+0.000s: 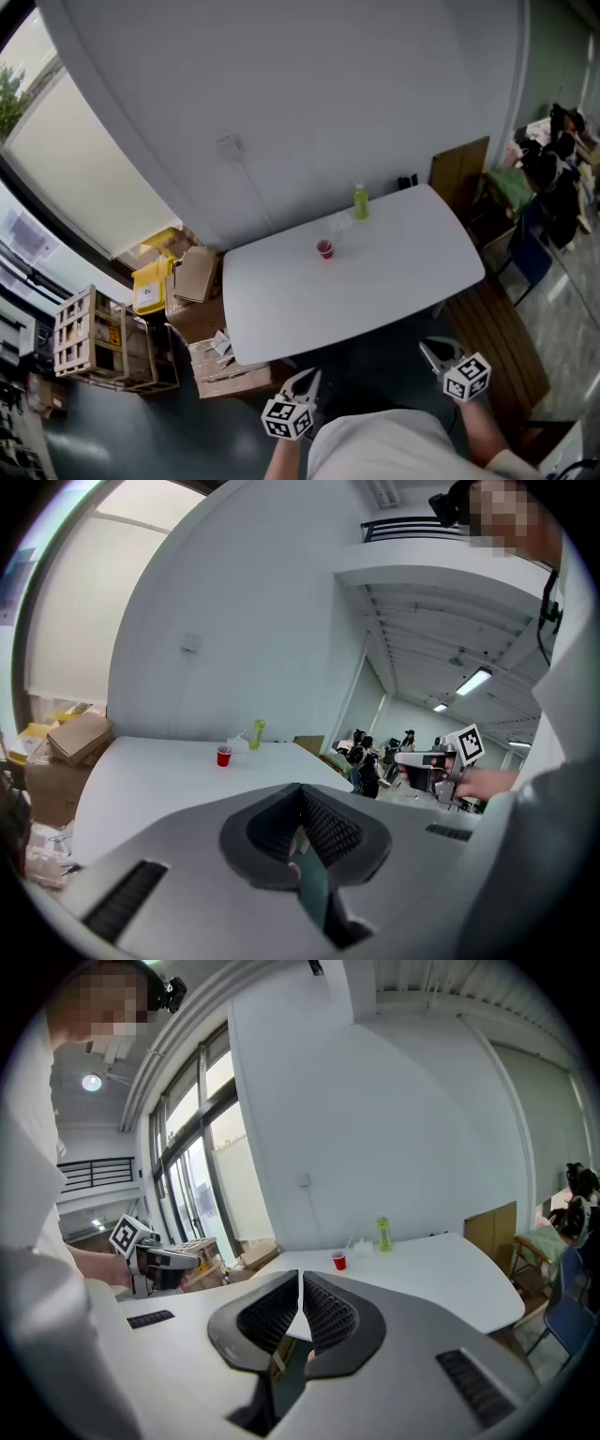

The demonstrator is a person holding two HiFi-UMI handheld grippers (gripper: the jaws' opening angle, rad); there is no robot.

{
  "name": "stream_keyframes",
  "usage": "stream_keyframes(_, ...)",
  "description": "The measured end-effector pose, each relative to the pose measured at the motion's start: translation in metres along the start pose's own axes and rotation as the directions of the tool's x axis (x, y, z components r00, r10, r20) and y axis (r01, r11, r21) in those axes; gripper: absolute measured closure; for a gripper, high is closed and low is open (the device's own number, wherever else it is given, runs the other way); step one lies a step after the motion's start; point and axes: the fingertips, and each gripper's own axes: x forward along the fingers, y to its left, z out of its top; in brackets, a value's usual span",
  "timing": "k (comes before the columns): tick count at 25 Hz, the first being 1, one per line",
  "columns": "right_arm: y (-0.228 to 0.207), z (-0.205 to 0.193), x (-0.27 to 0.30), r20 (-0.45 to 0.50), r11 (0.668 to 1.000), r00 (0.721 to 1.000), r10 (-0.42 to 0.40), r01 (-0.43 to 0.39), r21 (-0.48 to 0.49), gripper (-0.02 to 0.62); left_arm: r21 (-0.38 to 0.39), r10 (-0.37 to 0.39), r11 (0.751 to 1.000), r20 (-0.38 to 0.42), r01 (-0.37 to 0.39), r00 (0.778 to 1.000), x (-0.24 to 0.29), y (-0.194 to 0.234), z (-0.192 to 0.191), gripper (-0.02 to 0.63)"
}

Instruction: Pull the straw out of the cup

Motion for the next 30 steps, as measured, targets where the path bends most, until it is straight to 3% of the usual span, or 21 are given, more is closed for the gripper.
stream_keyframes(12,-0.015,-0.006,0.020,-0.019,1.000,1.000,0.012,-0.012,0.009,0.554,-0.010,-0.012,1.000,-0.008,0.012,1.000,0.027,0.002,0.003,0.604)
stream_keyframes(30,-0.034,0.044,0.116,-0.038,0.993,0.993,-0.110,0.112,0.030,0.554,-0.002,-0.127,0.992,-0.059,0.127,0.990,0.096,0.091,0.061,0.604)
